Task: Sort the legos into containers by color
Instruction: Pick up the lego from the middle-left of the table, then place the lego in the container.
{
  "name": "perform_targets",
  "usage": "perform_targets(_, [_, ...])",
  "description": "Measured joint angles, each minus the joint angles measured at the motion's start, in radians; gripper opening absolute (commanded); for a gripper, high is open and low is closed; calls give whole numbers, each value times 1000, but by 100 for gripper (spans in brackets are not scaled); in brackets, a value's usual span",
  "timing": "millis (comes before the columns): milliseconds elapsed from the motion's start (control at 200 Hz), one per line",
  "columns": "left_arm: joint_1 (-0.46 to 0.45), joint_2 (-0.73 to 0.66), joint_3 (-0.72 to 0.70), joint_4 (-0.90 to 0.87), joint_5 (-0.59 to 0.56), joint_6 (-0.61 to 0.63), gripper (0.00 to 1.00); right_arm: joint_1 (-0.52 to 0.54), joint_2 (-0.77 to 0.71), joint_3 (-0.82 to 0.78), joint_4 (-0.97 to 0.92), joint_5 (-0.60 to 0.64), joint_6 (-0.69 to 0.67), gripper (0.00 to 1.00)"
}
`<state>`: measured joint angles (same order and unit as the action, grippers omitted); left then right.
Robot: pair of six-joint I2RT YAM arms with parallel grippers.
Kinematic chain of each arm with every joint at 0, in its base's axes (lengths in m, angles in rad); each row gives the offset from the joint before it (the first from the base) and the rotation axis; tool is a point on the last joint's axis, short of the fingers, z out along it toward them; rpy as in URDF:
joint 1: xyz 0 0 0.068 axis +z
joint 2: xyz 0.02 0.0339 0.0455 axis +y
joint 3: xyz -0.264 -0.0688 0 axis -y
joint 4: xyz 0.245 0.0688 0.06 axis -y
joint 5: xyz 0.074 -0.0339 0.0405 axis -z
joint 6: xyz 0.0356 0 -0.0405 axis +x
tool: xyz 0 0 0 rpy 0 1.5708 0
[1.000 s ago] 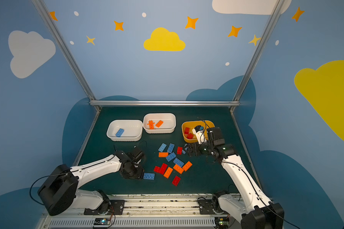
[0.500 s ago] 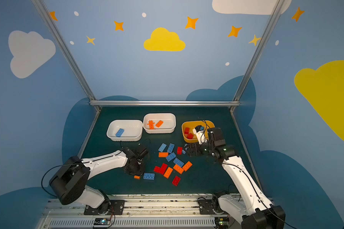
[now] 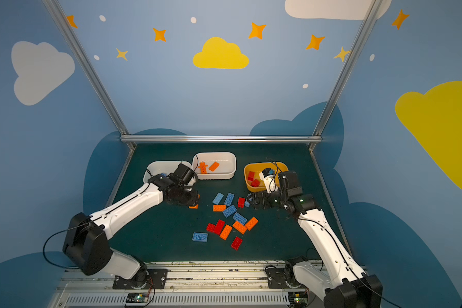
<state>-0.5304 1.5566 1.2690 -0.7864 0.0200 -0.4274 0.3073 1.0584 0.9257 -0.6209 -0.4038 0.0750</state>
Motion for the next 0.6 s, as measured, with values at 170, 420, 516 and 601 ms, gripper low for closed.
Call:
perform_targets(170, [54, 214, 248, 42, 37, 47, 34, -1, 31, 6, 23, -1, 1, 98])
perform_targets(420, [120, 555, 610, 80, 61, 69, 33, -3, 62, 27, 45, -1, 4, 98])
perform_targets(516, [138, 663, 720, 84, 48, 73, 33, -5, 62, 34, 45, -1, 4, 98])
perform_targets(601, [150, 755, 823, 73, 16, 80, 34, -6, 62, 36, 48, -2, 4, 98])
